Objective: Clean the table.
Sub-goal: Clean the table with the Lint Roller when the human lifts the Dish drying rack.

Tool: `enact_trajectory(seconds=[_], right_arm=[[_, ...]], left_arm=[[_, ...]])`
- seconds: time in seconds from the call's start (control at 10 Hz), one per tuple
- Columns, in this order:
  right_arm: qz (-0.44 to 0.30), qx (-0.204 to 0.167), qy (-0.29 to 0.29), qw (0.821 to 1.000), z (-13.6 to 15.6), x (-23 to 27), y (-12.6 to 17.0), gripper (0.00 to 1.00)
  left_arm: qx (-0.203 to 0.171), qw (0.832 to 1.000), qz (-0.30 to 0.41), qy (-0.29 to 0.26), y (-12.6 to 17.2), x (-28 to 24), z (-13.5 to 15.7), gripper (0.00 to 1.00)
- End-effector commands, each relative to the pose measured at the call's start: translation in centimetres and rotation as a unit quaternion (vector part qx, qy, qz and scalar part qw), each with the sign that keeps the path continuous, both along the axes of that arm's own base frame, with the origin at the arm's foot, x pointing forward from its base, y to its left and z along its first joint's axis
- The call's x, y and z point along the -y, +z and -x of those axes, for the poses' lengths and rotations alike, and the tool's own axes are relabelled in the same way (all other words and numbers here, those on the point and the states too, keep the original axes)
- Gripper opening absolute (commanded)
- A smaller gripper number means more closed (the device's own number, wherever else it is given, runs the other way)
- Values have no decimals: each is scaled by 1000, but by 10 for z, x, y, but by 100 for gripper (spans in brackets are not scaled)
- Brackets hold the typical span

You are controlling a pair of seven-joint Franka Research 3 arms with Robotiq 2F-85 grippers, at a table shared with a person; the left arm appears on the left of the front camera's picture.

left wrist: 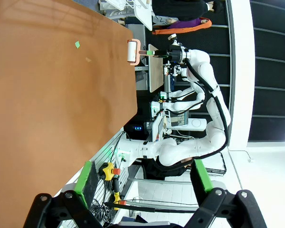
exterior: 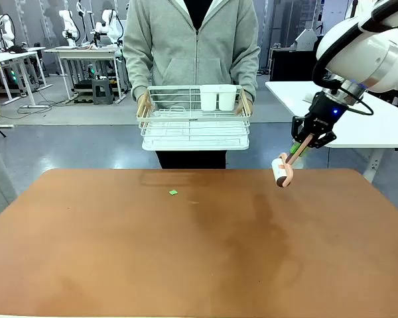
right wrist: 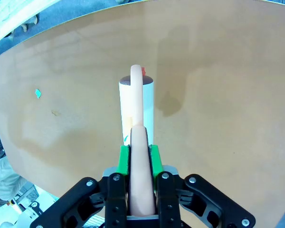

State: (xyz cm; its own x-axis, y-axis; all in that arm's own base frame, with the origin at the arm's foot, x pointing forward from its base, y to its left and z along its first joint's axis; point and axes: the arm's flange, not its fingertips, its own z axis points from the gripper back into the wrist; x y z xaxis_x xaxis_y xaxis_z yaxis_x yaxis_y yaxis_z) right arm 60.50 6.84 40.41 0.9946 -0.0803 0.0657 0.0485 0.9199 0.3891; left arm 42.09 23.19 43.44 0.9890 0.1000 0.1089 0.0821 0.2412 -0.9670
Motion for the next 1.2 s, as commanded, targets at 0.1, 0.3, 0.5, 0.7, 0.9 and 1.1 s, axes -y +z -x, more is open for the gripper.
enact_trajectory(seconds=[0.1, 0.3, 0.5, 0.7, 0.9, 1.1], right_arm=[[15, -49, 3, 999, -33, -21, -4, 22], [8, -78, 10, 997, -48, -42, -11, 22], [23, -74, 6, 997, -48, -73, -15, 22], [5, -80, -4, 997, -54, -85, -18, 22], [11, -64, -7, 998, -49, -107, -28, 22], [-8, -62, -14, 998, -45, -121, -42, 22]], left_arm=[[1, 1000, -5, -1, 1, -2, 2, 100], [1, 1000, -5, -1, 1, -2, 2, 100], [1, 1000, -5, -1, 1, -2, 2, 100], [1, 1000, -5, -1, 1, -2, 2, 100], [1, 1000, -5, -1, 1, -2, 2, 100], [1, 1000, -5, -1, 1, -2, 2, 100]])
